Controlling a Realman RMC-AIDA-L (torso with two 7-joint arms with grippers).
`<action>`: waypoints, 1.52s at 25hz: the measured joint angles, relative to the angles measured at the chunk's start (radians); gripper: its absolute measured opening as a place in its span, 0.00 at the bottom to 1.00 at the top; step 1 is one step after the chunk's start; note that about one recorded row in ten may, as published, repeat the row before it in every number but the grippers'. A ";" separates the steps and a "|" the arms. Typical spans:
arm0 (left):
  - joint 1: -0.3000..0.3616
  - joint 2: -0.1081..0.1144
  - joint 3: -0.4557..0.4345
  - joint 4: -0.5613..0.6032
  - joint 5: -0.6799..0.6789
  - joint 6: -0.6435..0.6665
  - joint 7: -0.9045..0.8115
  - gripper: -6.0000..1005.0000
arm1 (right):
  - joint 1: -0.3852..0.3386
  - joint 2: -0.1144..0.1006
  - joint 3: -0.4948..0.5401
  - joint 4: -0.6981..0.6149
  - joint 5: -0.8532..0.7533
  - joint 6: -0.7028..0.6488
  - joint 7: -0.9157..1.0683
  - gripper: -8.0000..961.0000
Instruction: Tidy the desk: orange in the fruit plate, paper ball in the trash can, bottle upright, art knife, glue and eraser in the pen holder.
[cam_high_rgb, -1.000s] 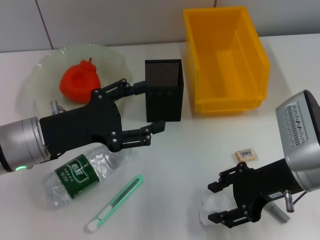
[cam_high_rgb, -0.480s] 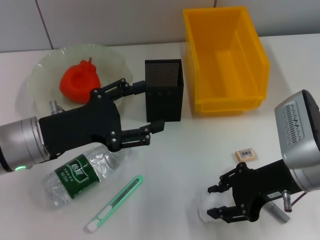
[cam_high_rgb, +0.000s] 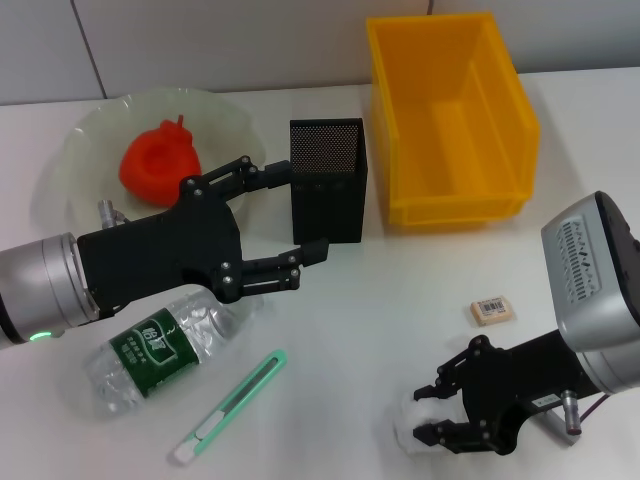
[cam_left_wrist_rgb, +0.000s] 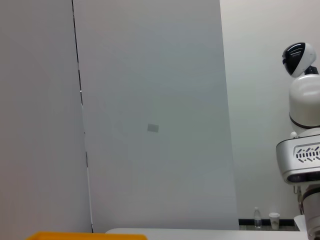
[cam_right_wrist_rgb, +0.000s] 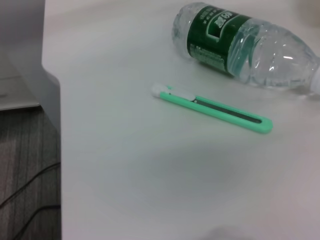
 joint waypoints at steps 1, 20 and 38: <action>0.000 0.000 0.000 0.000 0.000 0.000 0.000 0.85 | -0.001 0.000 0.000 -0.001 0.000 0.003 0.000 0.40; 0.000 -0.002 0.005 0.000 0.000 0.000 0.005 0.85 | -0.046 0.002 0.014 -0.115 0.065 0.106 -0.005 0.36; -0.013 -0.003 0.006 0.000 0.000 -0.025 0.006 0.84 | -0.035 0.000 0.229 -0.164 0.143 0.161 -0.066 0.36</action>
